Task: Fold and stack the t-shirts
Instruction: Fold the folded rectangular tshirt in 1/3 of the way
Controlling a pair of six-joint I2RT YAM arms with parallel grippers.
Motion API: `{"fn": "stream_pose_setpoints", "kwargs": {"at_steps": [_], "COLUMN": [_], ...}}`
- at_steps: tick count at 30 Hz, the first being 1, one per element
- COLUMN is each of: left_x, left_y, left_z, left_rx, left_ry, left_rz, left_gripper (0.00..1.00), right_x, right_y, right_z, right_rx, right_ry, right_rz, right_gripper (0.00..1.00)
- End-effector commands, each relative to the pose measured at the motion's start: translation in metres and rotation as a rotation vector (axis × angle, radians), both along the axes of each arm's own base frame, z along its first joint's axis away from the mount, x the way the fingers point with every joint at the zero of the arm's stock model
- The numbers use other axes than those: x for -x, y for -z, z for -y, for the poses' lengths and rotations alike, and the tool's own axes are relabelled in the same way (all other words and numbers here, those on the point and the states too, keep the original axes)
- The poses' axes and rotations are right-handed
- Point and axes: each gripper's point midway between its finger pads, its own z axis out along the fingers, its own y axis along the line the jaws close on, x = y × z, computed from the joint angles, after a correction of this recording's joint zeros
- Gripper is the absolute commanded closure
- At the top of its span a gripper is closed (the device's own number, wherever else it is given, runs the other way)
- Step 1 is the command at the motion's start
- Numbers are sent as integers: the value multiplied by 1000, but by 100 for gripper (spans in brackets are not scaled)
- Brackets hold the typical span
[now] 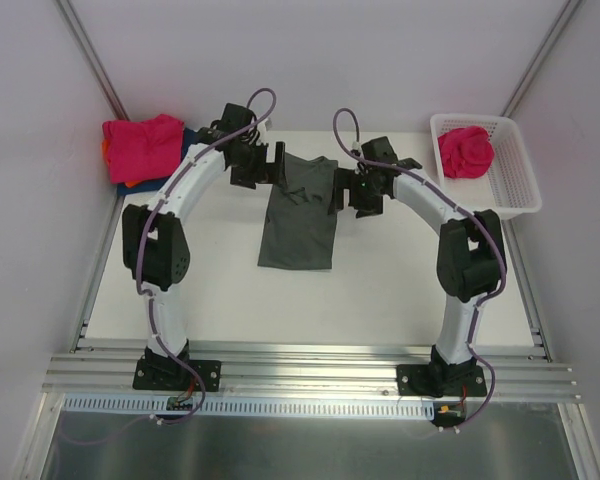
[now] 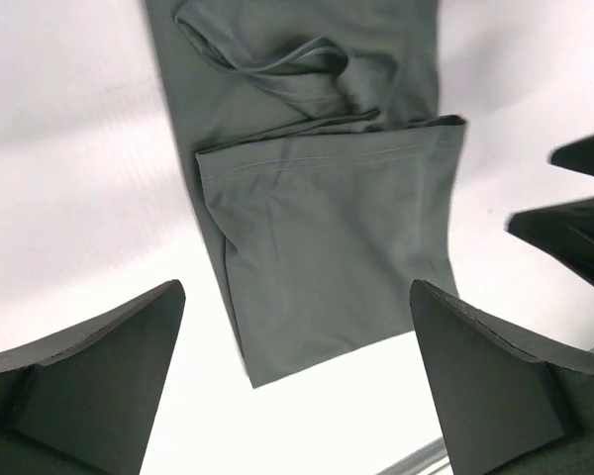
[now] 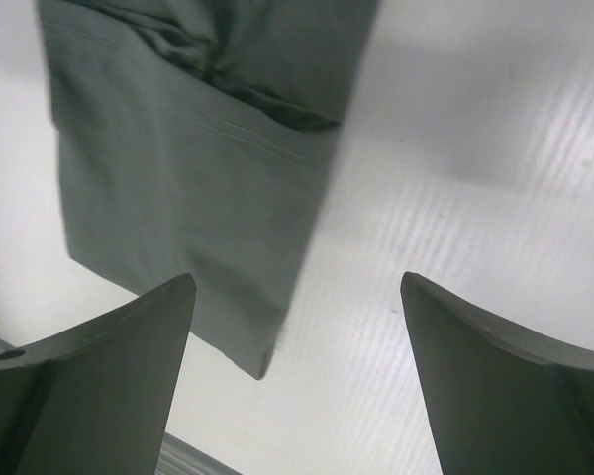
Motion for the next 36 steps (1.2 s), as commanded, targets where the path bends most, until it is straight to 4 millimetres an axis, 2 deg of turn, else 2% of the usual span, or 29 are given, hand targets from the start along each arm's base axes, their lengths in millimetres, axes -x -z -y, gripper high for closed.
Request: {"fn": "stream_pose_setpoints", "kwargs": {"at_steps": [1,3,5,6,7,9,10,11,14,15,18,22,26,27,28,29,33,34,36], "left_x": [15,17,16,16,15,12,11,10,15,17,24,29,32,35,37,40,60,68,78], "left_y": [-30,-35,-33,-36,-38,-45,-47,-48,-54,-61,-68,-80,-94,-97,-96,-96,-76,-61,-50], "left_z": [-19,-31,-46,-52,-57,-73,-78,-89,-105,-112,-126,-138,-143,-143,-143,-141,-136,-135,-130], "left_rx": [-35,-39,-52,-55,-58,-67,-70,-71,-73,-72,-71,-76,-80,-78,-77,-68,-51,-51,-27], "left_ry": [-17,-39,-73,-85,-98,-132,-142,-165,-199,-215,-245,-268,-270,-271,-268,-261,-243,-243,-229], "left_rz": [66,74,69,78,81,103,107,109,118,133,143,173,209,211,207,202,133,84,40], "left_gripper": [1,1,1,1,1,1,1,1,1,1,1,1,1,1,1,1,2,2,3], "right_x": [-9,-11,-13,-14,-14,-14,-13,-11,-5,-3,11,29,60,71,75,80,91,92,91], "right_y": [-38,-38,-33,-37,-26,-21,-26,-13,-7,5,22,43,56,66,58,58,49,43,38], "right_z": [-32,-44,-65,-78,-87,-102,-116,-124,-151,-157,-177,-175,-159,-149,-146,-143,-132,-131,-129], "right_rx": [-85,-102,-115,-127,-126,-141,-155,-156,-180,-177,-180,-151,-131,-110,-119,-116,-121,-126,-131], "right_ry": [-47,-66,-102,-125,-137,-158,-181,-193,-230,-234,-261,-266,-262,-258,-261,-256,-247,-244,-239], "right_rz": [78,74,64,76,54,39,54,27,18,-5,-46,-111,-205,-242,-240,-251,-258,-249,-242], "right_gripper": [10,10,11,11,11,11,11,11,11,11,11,11,11,11,11,11,11,11,10]}}
